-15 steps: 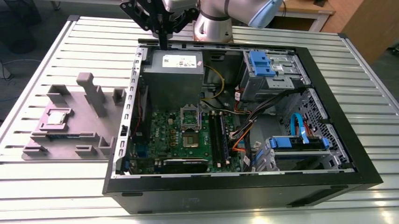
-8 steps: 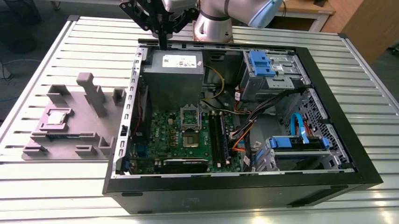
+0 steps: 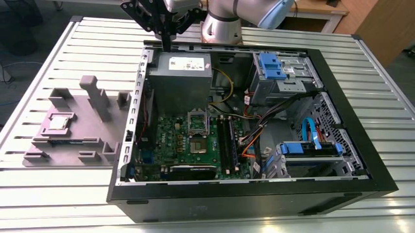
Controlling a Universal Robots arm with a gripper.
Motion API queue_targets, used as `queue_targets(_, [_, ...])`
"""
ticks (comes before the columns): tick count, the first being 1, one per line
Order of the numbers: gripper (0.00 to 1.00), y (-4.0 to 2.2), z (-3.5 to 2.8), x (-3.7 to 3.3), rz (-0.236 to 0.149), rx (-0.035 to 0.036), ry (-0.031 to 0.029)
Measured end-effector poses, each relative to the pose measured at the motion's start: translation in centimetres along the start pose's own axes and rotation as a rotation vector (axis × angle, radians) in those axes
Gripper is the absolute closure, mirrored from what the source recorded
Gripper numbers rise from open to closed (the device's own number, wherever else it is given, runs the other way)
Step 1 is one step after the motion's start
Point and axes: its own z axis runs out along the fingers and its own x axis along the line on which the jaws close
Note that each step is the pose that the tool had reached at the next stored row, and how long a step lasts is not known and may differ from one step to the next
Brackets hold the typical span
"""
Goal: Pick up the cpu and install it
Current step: 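Reach for the cpu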
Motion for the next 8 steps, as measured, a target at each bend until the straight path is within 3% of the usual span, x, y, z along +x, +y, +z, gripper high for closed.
queue_targets(8, [0.89,-0.05,-0.02,1.19,0.000,0.0000,0.0000])
